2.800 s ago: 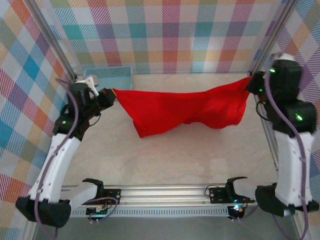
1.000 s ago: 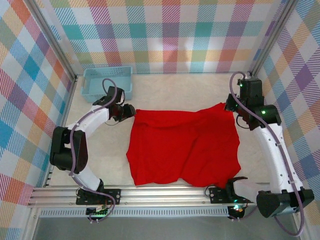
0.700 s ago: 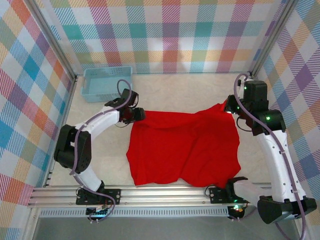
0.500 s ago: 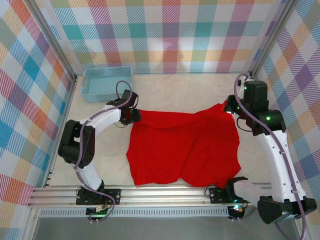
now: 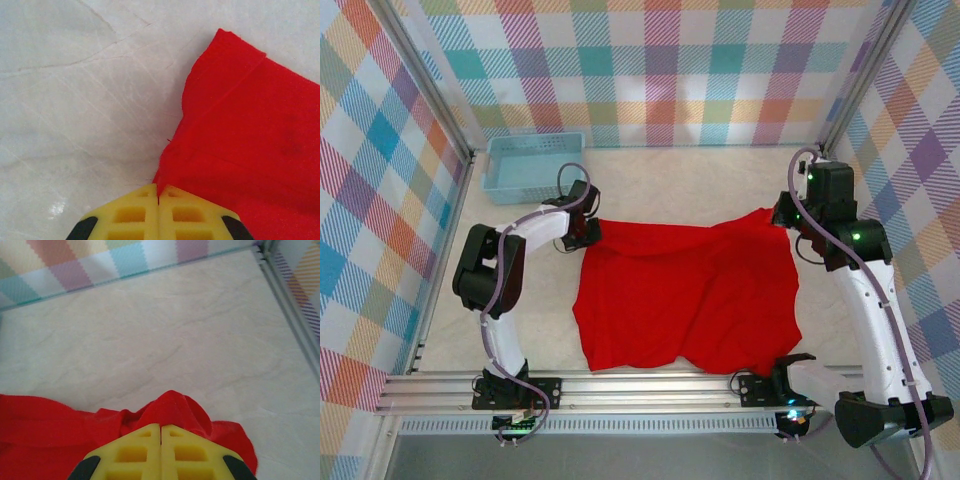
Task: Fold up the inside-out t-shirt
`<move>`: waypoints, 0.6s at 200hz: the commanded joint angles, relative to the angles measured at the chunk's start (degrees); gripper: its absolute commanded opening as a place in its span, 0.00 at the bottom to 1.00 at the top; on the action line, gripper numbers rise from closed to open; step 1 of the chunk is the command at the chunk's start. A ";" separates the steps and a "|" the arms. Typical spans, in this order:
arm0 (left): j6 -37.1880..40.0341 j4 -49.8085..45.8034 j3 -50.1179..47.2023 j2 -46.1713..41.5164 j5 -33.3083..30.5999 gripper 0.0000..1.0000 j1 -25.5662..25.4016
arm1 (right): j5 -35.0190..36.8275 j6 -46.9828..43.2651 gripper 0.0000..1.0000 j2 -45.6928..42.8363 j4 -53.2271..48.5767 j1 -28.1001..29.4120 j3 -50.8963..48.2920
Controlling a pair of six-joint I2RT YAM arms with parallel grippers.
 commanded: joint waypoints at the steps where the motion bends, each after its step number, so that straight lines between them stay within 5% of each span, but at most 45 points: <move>1: 0.72 0.36 -0.91 -8.12 1.77 0.00 0.68 | 8.25 2.53 0.00 0.81 -3.53 -0.47 4.77; 35: 0.73 5.24 -5.69 -26.83 10.07 0.00 2.04 | 15.26 3.69 0.00 1.65 -8.44 -1.72 13.85; 81: -2.44 9.84 -9.39 -51.67 23.17 0.00 9.98 | 21.52 2.65 0.00 2.72 -14.50 -7.81 27.95; 120: -3.79 7.63 -4.91 -64.50 26.87 0.00 12.90 | 18.25 0.54 0.00 1.95 -16.49 -8.91 40.92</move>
